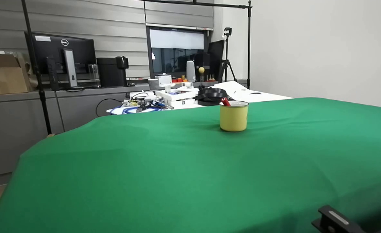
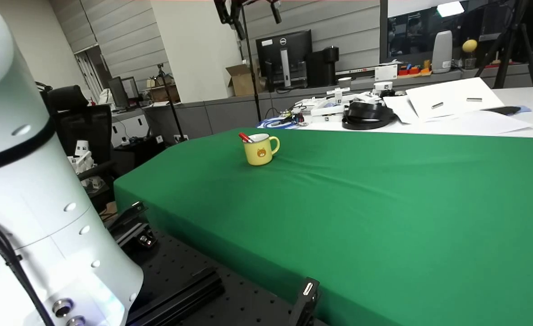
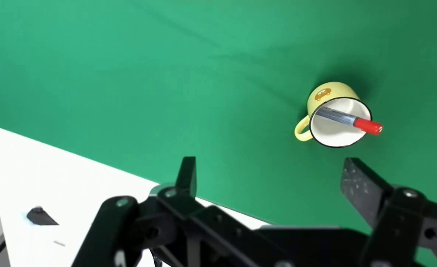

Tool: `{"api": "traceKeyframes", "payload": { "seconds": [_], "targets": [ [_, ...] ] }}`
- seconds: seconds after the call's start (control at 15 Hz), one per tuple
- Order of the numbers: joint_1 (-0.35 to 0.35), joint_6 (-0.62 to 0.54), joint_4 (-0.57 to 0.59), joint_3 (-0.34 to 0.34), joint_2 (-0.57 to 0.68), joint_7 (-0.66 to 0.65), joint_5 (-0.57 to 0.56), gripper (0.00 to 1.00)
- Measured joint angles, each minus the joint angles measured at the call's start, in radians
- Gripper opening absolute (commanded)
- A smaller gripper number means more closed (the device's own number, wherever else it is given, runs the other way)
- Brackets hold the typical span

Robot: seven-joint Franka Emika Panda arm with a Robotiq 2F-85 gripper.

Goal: Remove the marker from the mug.

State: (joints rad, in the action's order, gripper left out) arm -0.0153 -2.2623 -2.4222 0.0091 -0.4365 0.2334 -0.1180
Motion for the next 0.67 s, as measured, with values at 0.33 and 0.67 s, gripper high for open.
{"api": "traceKeyframes", "payload": {
  "seconds": [0.33,0.67],
  "targets": [
    [0.017,-0.137,-0.045,0.159,0.058,-0.159,-0.204,1.0],
    [0.023,-0.177,-0.054,0.286,0.146,-0.344,-0.403,1.0]
  ]
}}
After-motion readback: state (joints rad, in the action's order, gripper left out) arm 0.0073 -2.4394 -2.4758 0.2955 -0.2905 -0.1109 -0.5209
